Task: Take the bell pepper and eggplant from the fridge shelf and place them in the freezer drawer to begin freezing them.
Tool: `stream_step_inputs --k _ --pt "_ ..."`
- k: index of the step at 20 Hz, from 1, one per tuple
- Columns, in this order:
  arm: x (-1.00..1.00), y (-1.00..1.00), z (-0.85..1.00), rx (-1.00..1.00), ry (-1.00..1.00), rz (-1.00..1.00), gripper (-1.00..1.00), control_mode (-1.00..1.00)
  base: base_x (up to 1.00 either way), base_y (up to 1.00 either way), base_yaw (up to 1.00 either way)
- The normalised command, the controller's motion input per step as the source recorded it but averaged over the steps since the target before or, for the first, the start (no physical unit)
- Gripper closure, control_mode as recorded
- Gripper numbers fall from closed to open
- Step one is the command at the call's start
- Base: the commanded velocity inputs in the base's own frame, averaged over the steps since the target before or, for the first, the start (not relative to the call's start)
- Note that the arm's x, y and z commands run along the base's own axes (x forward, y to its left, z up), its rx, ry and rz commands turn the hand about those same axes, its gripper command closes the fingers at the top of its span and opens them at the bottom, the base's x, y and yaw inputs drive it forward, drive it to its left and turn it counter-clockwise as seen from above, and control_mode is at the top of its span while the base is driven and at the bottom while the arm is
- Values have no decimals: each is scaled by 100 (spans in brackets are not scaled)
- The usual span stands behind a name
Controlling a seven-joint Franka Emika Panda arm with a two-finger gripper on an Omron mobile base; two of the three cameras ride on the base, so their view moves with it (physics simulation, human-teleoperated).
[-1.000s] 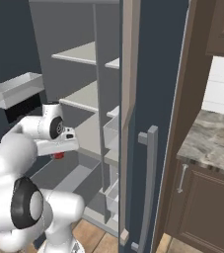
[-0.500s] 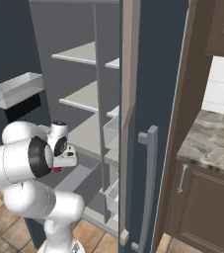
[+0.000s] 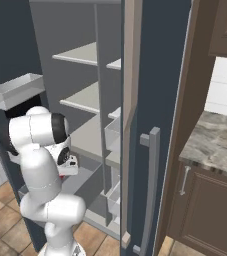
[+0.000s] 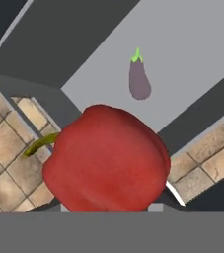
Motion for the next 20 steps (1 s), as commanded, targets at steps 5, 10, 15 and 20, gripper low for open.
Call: stream_step_inputs --k 5,10,15,20 --pt "42 24 -70 0 4 0 100 -100 0 0 0" --pt "57 18 -54 -1 0 0 100 -100 0 0 0" --pt "51 1 -75 -12 0 0 100 -100 0 0 0" --pt "55 10 -74 -10 0 0 100 -100 0 0 0"
